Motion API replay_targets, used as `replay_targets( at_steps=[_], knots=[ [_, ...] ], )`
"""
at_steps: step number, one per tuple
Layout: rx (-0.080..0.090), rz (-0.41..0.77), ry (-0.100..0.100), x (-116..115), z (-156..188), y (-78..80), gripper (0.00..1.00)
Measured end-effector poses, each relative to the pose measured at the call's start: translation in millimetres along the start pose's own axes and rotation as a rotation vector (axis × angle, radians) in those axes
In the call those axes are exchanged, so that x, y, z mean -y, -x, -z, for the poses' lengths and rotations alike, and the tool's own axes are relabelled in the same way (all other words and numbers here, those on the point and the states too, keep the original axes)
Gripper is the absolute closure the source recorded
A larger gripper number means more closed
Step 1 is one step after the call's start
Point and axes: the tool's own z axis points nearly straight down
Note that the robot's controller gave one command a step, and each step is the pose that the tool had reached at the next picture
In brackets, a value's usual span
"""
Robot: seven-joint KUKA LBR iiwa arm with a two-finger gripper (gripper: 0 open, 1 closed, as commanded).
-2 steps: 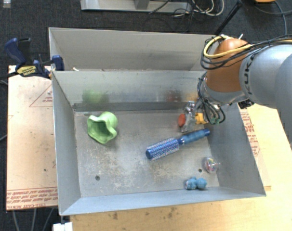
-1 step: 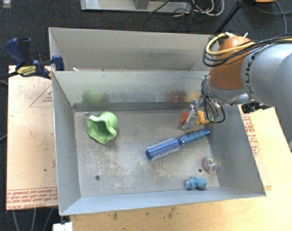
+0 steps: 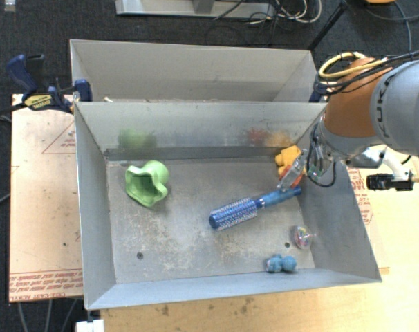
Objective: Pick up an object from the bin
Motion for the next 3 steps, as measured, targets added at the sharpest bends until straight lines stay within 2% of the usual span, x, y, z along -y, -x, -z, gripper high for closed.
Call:
replay_targets(
  at_steps=[1,2,3],
  knots=[
    [0.0,-0.381,0.002,8.2,75.3,-67.9,1.0],
    [0.008,-0.261,0.006,4.6,211.2,-43.3,1.0],
    [-0.006,-0.108,-0.004,-25.9,113.7,-45.2,1.0]
  ],
)
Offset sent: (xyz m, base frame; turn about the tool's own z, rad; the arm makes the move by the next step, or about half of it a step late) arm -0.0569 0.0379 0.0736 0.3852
